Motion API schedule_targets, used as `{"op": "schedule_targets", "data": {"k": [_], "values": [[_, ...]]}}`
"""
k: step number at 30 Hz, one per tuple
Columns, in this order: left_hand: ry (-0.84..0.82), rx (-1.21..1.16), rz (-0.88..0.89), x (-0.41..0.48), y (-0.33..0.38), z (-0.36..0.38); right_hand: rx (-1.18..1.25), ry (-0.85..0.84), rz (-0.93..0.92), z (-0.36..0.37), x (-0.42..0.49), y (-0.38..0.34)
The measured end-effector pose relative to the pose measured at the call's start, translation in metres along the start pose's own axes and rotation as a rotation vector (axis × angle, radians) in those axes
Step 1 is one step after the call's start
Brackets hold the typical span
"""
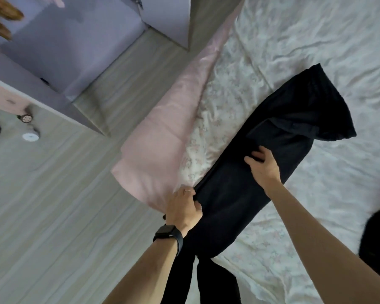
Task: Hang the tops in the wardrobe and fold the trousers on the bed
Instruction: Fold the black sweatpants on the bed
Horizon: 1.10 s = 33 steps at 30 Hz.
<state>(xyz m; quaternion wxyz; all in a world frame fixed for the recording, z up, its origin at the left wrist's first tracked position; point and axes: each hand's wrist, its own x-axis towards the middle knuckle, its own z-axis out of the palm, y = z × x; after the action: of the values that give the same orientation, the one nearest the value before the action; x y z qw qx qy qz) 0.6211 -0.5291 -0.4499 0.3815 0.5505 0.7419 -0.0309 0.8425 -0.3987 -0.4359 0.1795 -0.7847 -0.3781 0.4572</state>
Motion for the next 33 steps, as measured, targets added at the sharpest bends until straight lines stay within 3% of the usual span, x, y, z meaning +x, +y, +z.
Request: {"op": "schedule_targets", "data": {"k": [4,10,14,18,20,24,25,30,33], "values": [[-0.049,0.021,0.095,0.038,0.052,-0.018,0.233,0.043,0.076,-0.029,0.017,0.009],[-0.005,0.056,0.215,0.106,0.149,-0.035,0.807,0.216,0.286,-0.113,0.082,-0.007],[0.023,0.077,0.28,0.147,0.21,-0.038,1.006,0.366,0.43,-0.161,0.125,-0.013],[0.023,0.136,0.383,0.181,0.254,-0.045,0.982,0.607,0.287,-0.197,0.162,-0.054],[0.045,0.258,0.413,0.192,0.27,-0.045,0.902,0.617,0.18,-0.202,0.179,-0.078],[0.104,0.293,0.109,0.204,0.28,-0.052,0.658,0.107,-0.02,-0.171,0.191,-0.099],[0.099,0.27,0.07,0.207,0.282,-0.054,0.605,0.087,-0.021,-0.165,0.192,-0.091],[-0.016,0.024,0.111,0.242,0.306,-0.059,0.383,0.427,0.115,-0.161,0.194,-0.03],[-0.076,-0.145,0.136,0.279,0.341,-0.062,0.458,0.381,0.245,-0.176,0.21,-0.003]]}}
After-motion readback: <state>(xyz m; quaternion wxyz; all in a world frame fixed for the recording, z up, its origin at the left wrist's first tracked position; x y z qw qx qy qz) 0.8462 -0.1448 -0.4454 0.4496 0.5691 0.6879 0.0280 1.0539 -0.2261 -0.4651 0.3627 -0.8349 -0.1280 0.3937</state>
